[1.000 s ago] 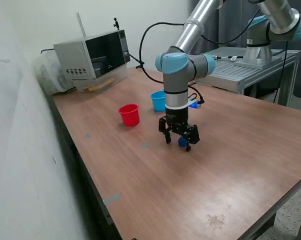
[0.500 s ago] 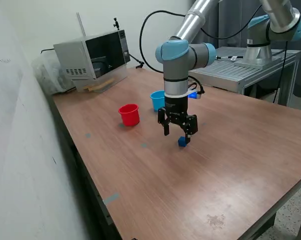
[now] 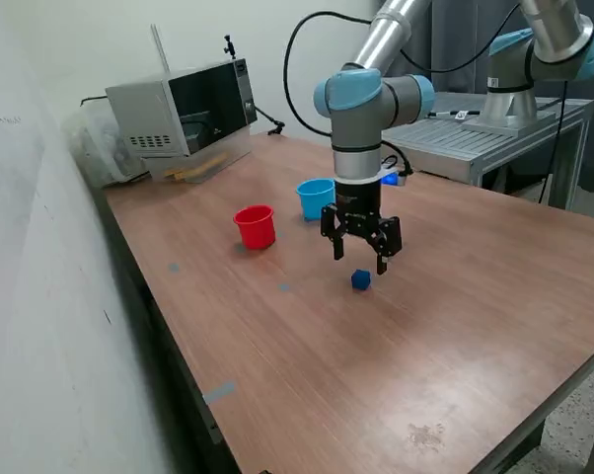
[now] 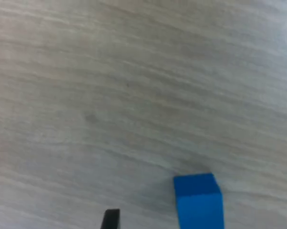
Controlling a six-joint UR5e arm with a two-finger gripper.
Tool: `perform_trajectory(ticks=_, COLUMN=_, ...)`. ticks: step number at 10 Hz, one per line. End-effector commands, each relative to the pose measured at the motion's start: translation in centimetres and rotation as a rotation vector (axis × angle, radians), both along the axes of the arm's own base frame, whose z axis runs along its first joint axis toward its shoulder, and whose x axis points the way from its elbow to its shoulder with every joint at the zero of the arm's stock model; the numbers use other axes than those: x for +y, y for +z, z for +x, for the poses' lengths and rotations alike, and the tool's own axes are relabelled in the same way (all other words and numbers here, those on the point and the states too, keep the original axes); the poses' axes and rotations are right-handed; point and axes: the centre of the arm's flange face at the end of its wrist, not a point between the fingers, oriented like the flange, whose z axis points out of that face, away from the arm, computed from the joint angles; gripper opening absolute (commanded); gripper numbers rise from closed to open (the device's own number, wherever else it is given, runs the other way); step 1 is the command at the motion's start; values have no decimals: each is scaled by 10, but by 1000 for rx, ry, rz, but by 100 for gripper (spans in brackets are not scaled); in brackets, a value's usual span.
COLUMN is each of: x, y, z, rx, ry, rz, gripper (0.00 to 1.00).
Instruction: Place red objects in the red bin, and blue objects in the blue bin.
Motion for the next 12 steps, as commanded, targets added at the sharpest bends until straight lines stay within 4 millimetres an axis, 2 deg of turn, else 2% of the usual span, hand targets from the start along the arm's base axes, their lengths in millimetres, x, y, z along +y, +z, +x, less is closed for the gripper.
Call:
perform_trajectory(ticks=1, x=-4, y=2, z=2, rx=1, ry=32, rz=-1, gripper=100)
perform_trajectory(ticks=12, x=-1, y=-4, z=5, rx=-7, ry=85, rz=-17, gripper=100)
